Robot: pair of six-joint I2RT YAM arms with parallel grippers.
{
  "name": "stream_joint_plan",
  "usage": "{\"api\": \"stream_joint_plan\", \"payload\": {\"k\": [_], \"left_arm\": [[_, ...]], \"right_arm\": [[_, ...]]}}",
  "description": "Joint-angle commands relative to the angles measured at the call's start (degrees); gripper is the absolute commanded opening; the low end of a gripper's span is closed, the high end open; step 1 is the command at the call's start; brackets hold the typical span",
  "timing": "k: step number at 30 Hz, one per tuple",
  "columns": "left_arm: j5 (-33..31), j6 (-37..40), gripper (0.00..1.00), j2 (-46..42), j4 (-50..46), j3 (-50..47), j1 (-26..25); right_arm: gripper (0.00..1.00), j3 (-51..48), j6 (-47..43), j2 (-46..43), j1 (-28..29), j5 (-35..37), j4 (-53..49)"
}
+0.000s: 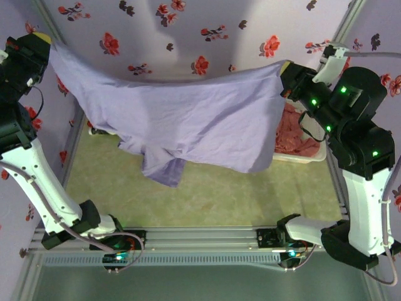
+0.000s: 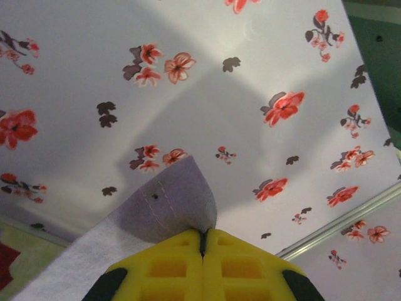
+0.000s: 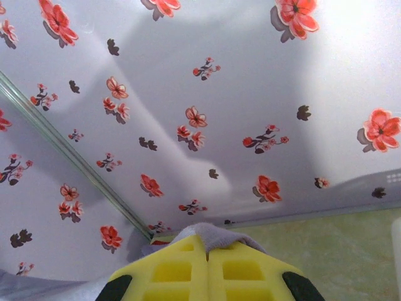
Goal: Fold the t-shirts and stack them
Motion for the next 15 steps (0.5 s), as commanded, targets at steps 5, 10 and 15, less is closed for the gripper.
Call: {"api": "stream_joint_plan", "payload": {"k": [5, 10, 15], "left_arm": [[2.47, -4.53, 0.00, -3.93, 9.66, -0.59, -0.28], [2.42, -3.53, 0.00, -1.31, 5.16, 8.37, 0.02], [1.77, -4.98, 0.00, -0.46, 4.53, 15.07, 2.07]], "right_arm": [[0.00, 0.08, -0.44, -2.02, 0.19, -3.19, 4.19], [0.00, 5.13, -0.86, -2.25, 0.26, -3.49, 1.64], [0.00, 6.52, -0.26, -4.01, 0.26, -3.84, 0.52]]}}
